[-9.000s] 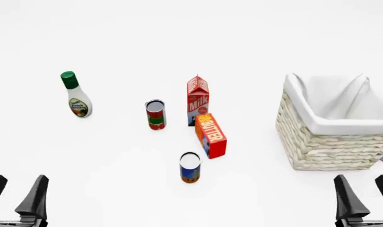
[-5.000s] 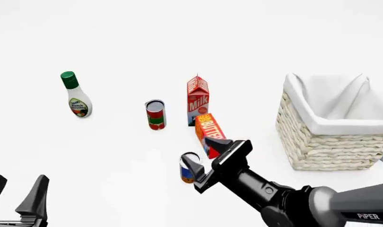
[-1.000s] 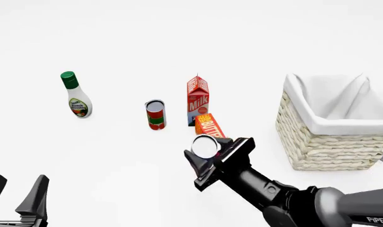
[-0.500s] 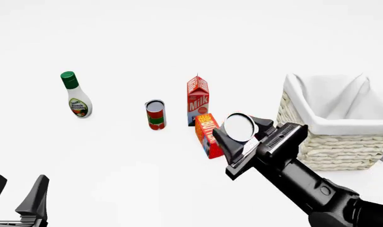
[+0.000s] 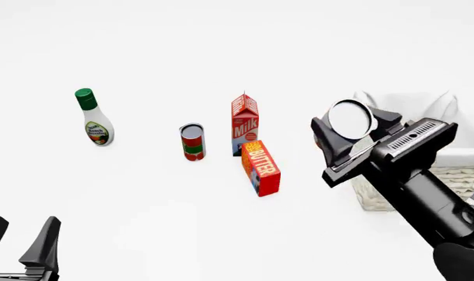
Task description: Pick the alphabet soup and place it in the basket.
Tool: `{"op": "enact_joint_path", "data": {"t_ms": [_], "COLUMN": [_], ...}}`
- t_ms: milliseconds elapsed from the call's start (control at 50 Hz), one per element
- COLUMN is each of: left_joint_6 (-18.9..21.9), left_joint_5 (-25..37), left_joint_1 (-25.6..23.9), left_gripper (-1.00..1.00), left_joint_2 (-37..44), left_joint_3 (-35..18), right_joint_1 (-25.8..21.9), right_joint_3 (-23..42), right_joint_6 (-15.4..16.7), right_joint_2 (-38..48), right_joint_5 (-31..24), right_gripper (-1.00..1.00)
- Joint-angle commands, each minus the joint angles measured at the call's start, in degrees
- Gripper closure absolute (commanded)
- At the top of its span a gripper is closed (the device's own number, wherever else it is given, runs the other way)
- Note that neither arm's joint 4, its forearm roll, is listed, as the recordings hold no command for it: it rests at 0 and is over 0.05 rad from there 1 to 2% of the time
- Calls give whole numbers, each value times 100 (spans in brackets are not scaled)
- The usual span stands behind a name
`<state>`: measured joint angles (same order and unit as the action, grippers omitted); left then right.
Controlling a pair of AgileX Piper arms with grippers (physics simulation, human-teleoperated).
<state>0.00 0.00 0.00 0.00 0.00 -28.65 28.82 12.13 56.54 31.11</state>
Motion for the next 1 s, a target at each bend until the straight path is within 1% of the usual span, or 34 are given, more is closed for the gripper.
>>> {"op": "enact_joint_path", "data": {"t_ms": [20,380,660,700,840,1000], "left_joint_6": [0,0,0,0,0,0], "left_joint_5": [0,0,0,0,0,0], "left_joint_1": [0,0,0,0,0,0], "left_gripper": [-100,-100,-100,-100,-100,-100], "left_joint_2": [0,0,0,0,0,0], "left_joint_3": [0,0,0,0,0,0], "right_joint_1": [613,1297,1981,2142,2398,2611], "right_joint_3": [410,935,1189,1217,1234,1245], "right_joint_6": [109,187,163,144,163,79], "right_joint_2": [-255,-350,-362,-414,-415,-430], "right_joint_5": [-451,-942,-1304,-1409,-1444,-1514], "right_gripper": [100,100,100,100,100,100]}}
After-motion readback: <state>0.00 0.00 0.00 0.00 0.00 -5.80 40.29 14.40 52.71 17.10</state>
